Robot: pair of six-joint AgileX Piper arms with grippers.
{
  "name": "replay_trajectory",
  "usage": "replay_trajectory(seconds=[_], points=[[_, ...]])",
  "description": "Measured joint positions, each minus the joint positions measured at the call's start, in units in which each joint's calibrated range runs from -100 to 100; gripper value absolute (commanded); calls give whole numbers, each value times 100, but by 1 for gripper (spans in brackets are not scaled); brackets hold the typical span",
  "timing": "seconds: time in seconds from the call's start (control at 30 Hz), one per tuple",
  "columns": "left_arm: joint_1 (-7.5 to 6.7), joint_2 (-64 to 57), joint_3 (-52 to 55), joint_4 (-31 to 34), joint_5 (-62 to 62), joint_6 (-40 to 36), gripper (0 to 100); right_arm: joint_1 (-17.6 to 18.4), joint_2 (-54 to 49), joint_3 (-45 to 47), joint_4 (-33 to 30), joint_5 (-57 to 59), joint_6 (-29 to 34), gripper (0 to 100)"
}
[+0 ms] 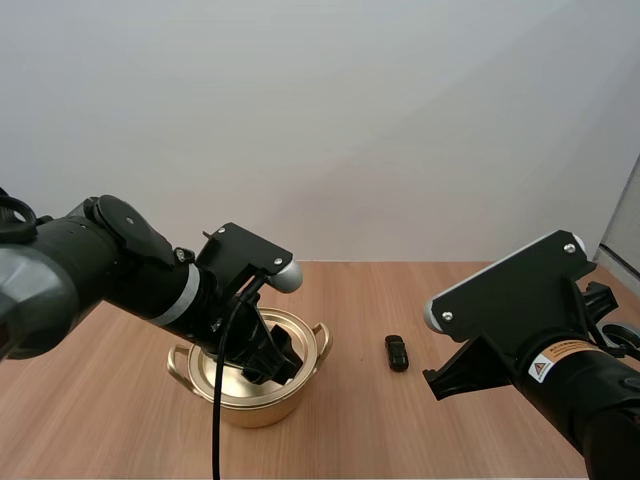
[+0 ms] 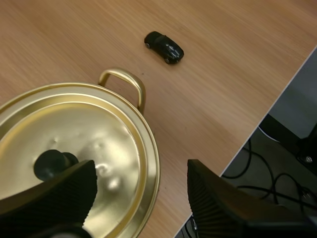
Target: Open the pot, put the car inside, and close it
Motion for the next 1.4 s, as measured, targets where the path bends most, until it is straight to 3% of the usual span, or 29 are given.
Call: replay_trajectory(seconds=[0.13,0.37,0.53,0.7,0.77,0.93,1.03,1.1,1.13,1.4], points=[[0,26,16,77,-124,0,88,0,0,0,0,20,0,10],[0,364,16,77,-1692,32,88,0,0,0,15,20,0,10],[0,720,16,242,-2058,32,88,0,0,0,15,20,0,10],[0,957,16,257,-2294,32,80,0,0,0,15,20,0,10],[0,971,16,267,-2446,56,74,0,0,0,15,20,0,10],[0,1113,16,371,-2866,135,47,-9,0,0,15,85,0,9],[0,1274,28,426,-2805,146,25,-16,0,0,57,115,-49,5],[0,1353,28,461,-2793,146,4,-16,0,0,57,115,-49,0],[0,1404,28,462,-2766,146,0,-16,0,0,86,115,-60,0],[0,1064,-283,255,-2288,146,0,-16,176,-137,268,181,-98,0]])
